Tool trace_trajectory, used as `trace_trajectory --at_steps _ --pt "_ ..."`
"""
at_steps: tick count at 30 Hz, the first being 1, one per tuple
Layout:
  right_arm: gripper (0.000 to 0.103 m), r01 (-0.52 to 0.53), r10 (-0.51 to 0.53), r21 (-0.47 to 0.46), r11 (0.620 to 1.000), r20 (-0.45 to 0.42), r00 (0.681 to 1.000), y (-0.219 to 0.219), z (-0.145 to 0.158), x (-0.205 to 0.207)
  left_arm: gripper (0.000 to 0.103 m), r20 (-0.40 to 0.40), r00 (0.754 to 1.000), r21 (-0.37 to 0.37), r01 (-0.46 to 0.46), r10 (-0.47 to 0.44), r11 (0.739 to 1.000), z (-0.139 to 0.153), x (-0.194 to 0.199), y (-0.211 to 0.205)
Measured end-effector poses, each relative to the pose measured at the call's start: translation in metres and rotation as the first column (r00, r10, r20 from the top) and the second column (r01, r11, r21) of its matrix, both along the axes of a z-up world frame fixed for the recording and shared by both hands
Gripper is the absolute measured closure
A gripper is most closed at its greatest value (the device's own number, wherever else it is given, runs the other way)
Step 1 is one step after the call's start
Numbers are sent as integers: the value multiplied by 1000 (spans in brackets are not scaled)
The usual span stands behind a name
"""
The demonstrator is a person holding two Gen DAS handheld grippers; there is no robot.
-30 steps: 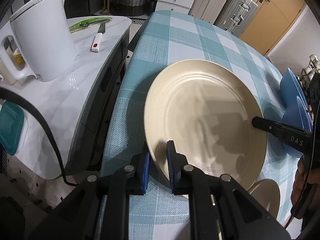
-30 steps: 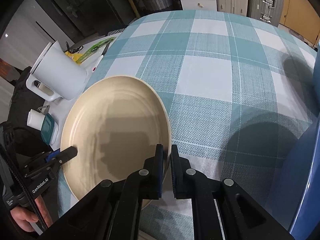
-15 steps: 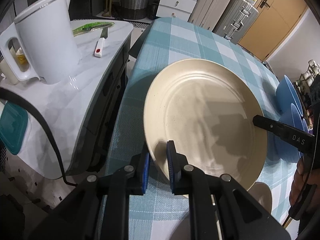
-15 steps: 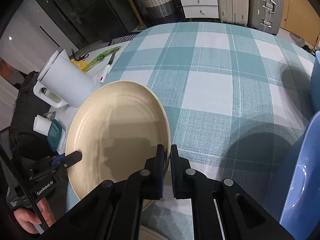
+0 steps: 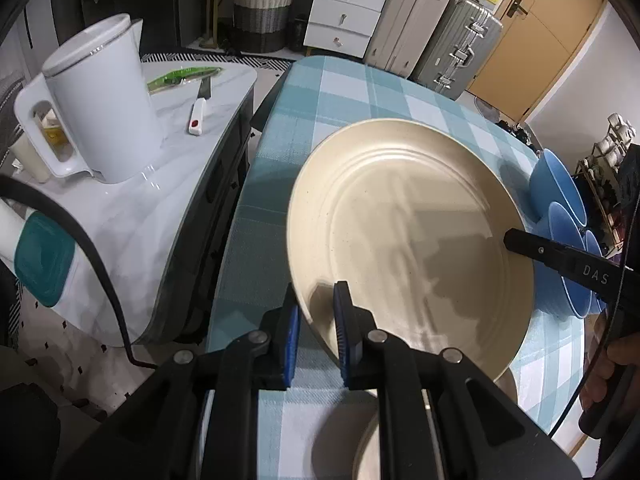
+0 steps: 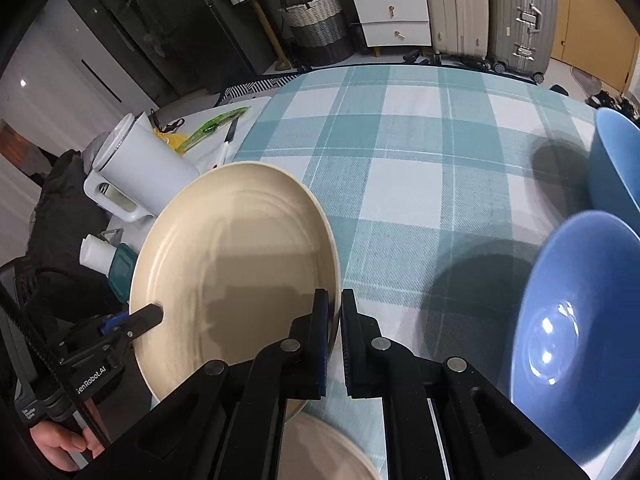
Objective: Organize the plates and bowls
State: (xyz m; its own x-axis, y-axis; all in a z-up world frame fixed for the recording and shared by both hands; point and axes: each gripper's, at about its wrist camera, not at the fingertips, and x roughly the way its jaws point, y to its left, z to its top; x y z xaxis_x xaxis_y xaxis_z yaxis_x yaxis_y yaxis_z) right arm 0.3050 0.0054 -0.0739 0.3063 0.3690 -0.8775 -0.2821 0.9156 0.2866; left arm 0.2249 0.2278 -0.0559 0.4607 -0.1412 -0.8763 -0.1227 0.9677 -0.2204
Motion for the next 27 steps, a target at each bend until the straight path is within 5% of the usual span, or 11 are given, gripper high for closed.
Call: trace_trajectory --at_steps 15,27 --pt "97 18 -18 -6 1000 -5 1000 -34 12 -80 89 -1 1000 16 19 -19 1000 15 -68 -38" --pt "97 59 -58 27 998 -33 998 -63 -15 -150 89 -20 1000 10 11 -10 1000 -4 -123 -60"
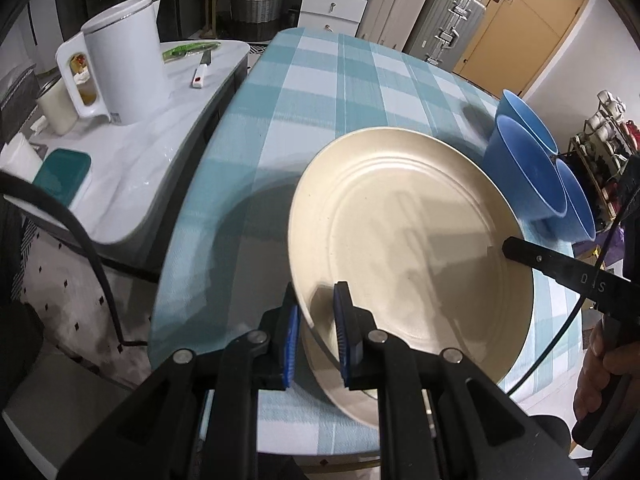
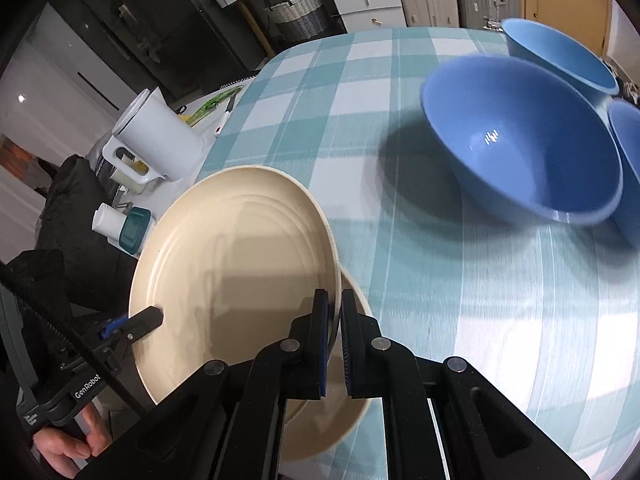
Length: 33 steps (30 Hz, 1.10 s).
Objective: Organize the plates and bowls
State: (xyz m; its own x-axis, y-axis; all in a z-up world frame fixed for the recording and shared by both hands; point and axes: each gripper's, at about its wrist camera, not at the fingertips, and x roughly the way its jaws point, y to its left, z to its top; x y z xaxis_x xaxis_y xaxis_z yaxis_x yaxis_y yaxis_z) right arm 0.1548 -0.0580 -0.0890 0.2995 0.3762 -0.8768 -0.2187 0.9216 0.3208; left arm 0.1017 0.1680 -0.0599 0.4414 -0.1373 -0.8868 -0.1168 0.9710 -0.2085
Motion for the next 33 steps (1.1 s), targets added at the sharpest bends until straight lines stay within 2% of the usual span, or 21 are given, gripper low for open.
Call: trace_trajectory --at_steps 7,15,21,25,33 --pt "97 15 -15 -9 1000 -3 1000 -10 -10 -25 88 6 1000 59 20 -21 998 -11 -22 -18" --pt "97 12 -12 0 1000 17 1000 -17 -16 -29 87 14 999 79 31 -32 996 -17 -24 -24" --pt "97 7 -7 0 1000 44 999 -16 -21 -29 86 32 997 173 58 -65 983 -18 -25 -35" --pt "97 -6 6 -4 1000 87 996 -13 -17 -35 86 43 998 170 47 -55 984 -18 -28 -31" --pt "97 -9 12 -35 999 93 996 -9 -22 -41 85 52 996 192 62 -73 979 -19 -35 -34"
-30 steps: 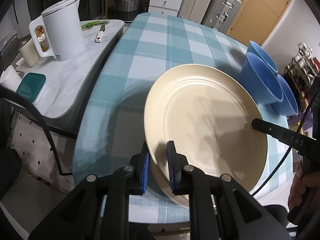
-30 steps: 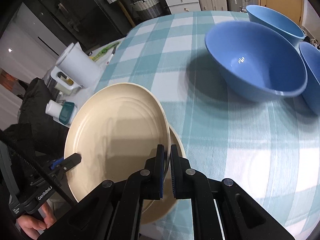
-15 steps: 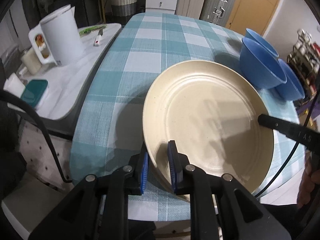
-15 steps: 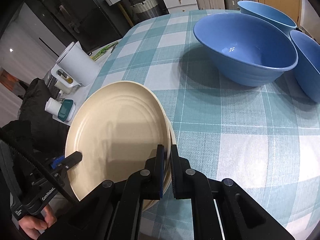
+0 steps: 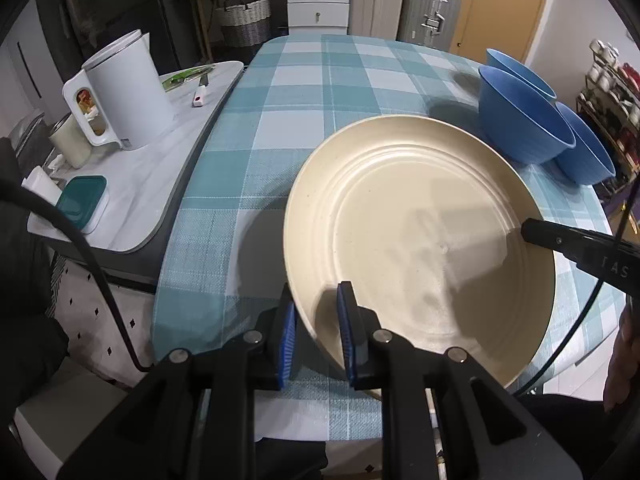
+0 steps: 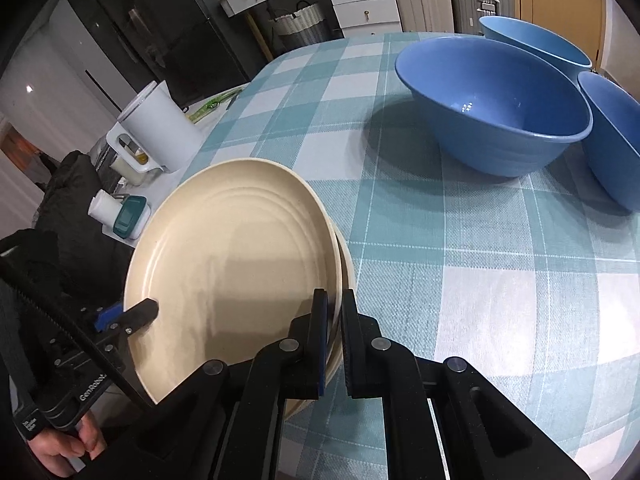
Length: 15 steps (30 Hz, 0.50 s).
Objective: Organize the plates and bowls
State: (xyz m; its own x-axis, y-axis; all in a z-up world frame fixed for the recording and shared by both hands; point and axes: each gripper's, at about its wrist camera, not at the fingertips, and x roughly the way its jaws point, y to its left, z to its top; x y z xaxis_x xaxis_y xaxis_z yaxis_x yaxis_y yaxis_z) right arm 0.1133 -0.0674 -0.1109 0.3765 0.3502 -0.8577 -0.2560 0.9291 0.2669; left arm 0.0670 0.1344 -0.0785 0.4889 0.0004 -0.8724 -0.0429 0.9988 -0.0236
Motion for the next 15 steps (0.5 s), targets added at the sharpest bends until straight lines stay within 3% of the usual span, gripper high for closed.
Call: trace_trajectory --at_steps 6,11,15 --pt "96 -24 26 -67 997 26 999 13 -2 -3 85 6 1000 50 0 -1 999 0 -2 -1" --pt "96 -27 32 -116 993 46 998 18 -2 -4 85 -13 1000 34 10 -10 999 -6 2 0" --pt "95 -34 44 -165 986 62 997 17 -3 -4 85 -27 999 115 43 -40 992 -11 4 -11"
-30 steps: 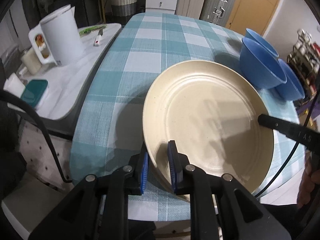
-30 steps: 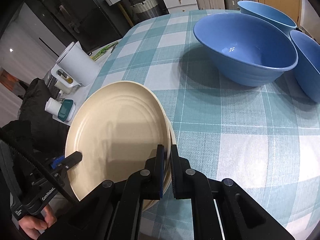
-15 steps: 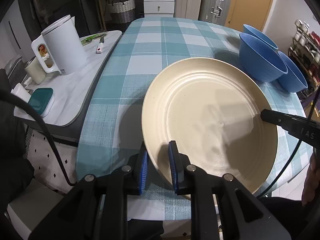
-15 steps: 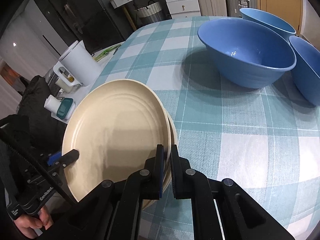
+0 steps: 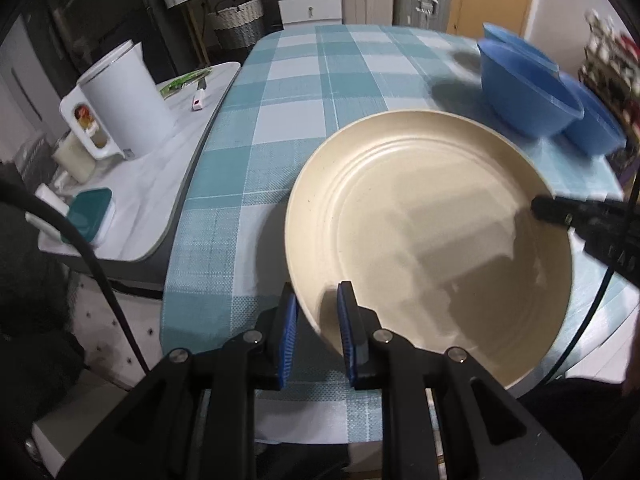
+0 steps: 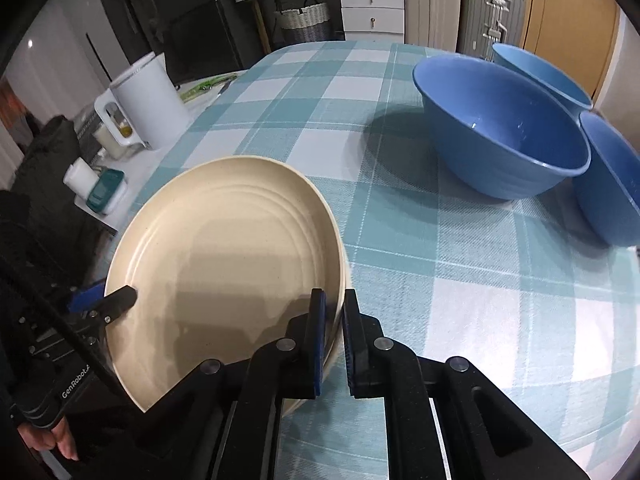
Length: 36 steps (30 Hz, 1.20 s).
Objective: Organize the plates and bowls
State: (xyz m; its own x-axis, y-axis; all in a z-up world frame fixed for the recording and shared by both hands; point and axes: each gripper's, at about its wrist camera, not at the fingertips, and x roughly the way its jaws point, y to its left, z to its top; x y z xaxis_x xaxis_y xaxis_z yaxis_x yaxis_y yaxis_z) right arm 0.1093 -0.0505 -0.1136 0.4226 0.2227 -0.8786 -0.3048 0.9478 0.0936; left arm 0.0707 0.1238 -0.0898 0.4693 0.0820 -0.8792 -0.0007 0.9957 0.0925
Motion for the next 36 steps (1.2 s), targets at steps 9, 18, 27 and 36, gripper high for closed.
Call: trace_trajectory --at_steps 9,18,27,36 --pt "95 -1 1 -2 1000 4 1000 -3 0 0 85 3 1000 25 1 -1 1000 -1 0 -2" --pt "95 2 -2 16 1000 -9 1000 -6 -1 0 85 5 1000 79 11 -12 997 -3 1 -9" --pt "95 -7 7 18 1000 2 1000 -6 2 -1 85 4 1000 153 23 -23 988 -5 0 -16" --pt "95 -23 23 -8 1000 8 1000 -5 1 -2 82 7 999 186 36 -38 982 -7 1 -21"
